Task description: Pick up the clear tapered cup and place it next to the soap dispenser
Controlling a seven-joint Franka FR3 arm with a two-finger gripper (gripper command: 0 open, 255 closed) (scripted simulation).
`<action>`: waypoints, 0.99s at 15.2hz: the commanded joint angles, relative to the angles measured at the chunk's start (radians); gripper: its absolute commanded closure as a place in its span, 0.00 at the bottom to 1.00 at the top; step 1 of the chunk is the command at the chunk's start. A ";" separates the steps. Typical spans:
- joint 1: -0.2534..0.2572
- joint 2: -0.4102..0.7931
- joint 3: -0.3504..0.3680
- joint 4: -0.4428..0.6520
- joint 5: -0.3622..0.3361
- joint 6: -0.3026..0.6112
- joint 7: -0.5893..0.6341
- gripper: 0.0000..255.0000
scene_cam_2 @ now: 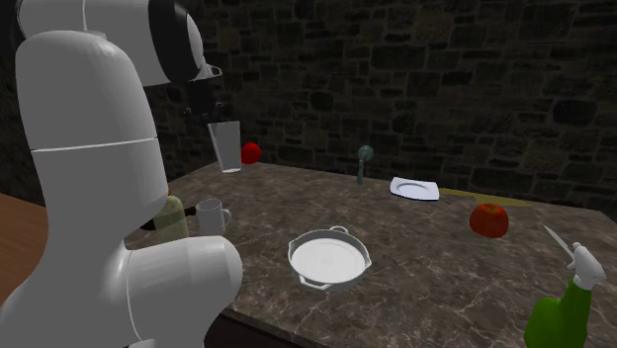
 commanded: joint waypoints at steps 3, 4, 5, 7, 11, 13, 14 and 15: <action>0.002 -0.005 0.001 -0.061 -0.002 0.057 0.009 1.00; 0.002 -0.006 0.001 -0.076 -0.002 0.071 0.011 1.00; 0.002 -0.006 0.001 -0.090 -0.002 0.084 0.013 1.00; 0.002 -0.007 0.002 -0.118 -0.003 0.111 0.016 1.00; 0.002 -0.005 0.002 -0.169 -0.004 0.164 0.022 1.00; 0.002 -0.003 0.002 -0.193 -0.004 0.190 0.025 1.00; 0.002 -0.002 0.002 -0.205 -0.004 0.203 0.027 1.00; 0.002 0.000 0.002 -0.216 -0.004 0.215 0.028 1.00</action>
